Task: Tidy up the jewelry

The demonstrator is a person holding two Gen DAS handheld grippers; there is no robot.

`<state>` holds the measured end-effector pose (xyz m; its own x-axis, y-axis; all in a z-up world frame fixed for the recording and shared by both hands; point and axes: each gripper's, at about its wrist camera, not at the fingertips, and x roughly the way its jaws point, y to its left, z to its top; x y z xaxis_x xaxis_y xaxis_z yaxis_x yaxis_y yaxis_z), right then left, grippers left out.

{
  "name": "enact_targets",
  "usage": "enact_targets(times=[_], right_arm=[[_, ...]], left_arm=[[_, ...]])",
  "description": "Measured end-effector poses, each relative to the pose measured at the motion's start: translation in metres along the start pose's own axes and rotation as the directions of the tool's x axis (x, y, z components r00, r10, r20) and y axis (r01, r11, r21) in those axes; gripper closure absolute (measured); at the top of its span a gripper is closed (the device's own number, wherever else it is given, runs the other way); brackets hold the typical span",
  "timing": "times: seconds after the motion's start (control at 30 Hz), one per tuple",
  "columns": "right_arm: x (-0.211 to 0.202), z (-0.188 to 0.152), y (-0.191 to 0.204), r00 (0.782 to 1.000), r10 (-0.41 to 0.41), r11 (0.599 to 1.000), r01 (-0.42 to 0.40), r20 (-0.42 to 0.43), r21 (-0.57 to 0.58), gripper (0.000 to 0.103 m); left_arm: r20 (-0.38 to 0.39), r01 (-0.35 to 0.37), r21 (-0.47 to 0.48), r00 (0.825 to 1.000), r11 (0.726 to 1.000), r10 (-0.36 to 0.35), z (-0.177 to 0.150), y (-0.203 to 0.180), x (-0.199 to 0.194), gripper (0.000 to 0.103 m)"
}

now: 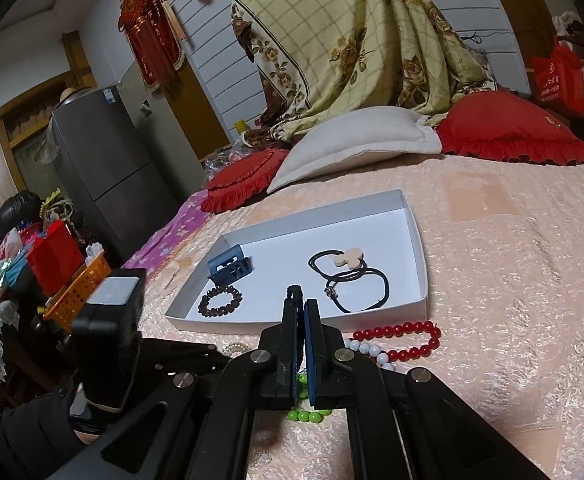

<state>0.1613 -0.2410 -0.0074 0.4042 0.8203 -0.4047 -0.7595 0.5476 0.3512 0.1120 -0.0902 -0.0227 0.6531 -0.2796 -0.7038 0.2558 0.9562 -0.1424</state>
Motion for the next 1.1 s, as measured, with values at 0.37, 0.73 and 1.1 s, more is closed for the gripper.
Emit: enact_targets(times=[0.37,0.73,1.1], right_arm=[[0.001,0.0,-0.002,1.0,-0.003,1.0,0.003,0.003,0.01,0.1],[0.004,-0.003,0.002,1.0,0.003,1.0,-0.003,-0.015,-0.002,0.1],[0.0,-0.001,-0.002,1.0,-0.008,1.0,0.008,0.0,0.016,0.1]], left_arm=[[-0.001,-0.005,-0.019,1.0,1.0,0.005,-0.004,0.006,-0.013,0.097],[-0.024,-0.033,-0.009,0.999,0.999,0.033,-0.003,-0.004,0.006,0.068],[0.014,-0.048,0.001,0.999,0.999,0.048,-0.004,-0.001,-0.005,0.095]])
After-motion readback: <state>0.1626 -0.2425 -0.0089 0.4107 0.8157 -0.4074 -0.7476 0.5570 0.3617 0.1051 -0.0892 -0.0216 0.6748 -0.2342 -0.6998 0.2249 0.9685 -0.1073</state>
